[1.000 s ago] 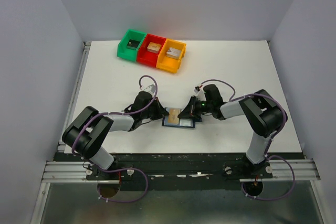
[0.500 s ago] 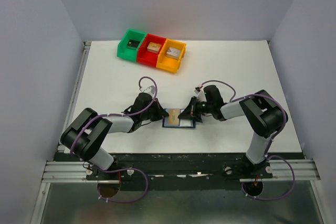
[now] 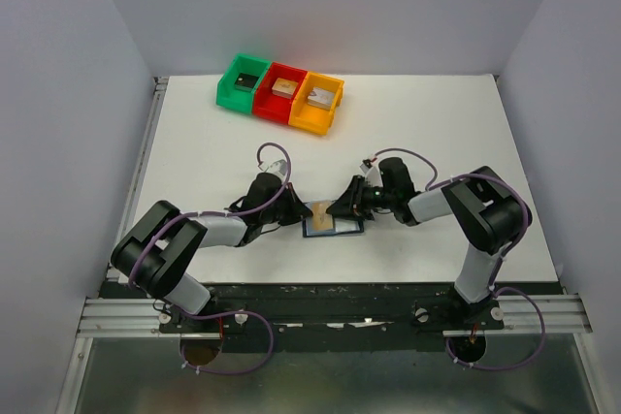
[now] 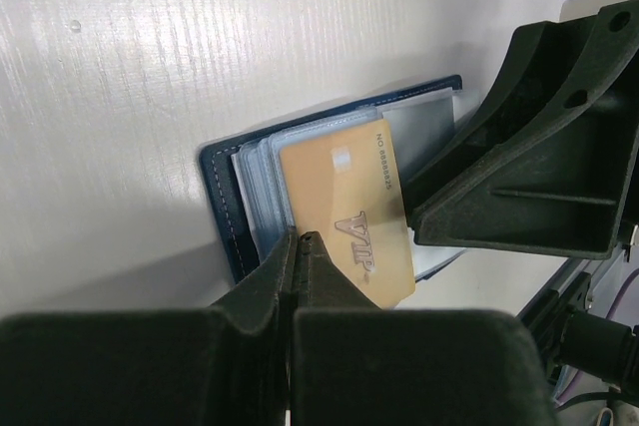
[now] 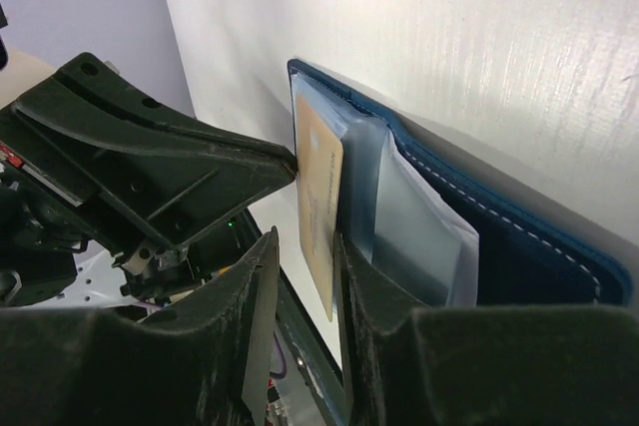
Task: Take the credit cards out of the card holder
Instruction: Remove the credit card from the card holder.
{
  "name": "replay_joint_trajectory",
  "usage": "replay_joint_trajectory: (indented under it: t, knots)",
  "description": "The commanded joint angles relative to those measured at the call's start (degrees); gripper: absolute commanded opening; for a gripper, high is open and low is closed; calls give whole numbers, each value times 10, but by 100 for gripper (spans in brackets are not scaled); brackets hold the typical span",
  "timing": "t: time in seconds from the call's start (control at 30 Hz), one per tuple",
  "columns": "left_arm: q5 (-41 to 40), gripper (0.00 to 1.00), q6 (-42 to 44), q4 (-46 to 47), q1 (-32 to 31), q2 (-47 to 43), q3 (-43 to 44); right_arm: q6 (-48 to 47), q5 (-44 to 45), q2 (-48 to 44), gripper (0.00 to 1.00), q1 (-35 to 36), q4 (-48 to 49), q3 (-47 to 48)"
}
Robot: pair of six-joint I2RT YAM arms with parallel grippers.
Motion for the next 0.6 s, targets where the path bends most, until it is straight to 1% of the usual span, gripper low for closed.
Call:
replay_joint_trajectory:
  t: [0.0, 0.13, 0.57]
  knots:
    - [-6, 0, 1, -31, -10, 11, -13, 32, -17, 18, 38, -3, 64, -10]
    - [-5, 0, 1, -28, -12, 14, -13, 42, -24, 26, 38, -3, 75, -7]
    - [9, 0, 3, 1, -16, 28, -8, 25, -40, 41, 38, -2, 44, 11]
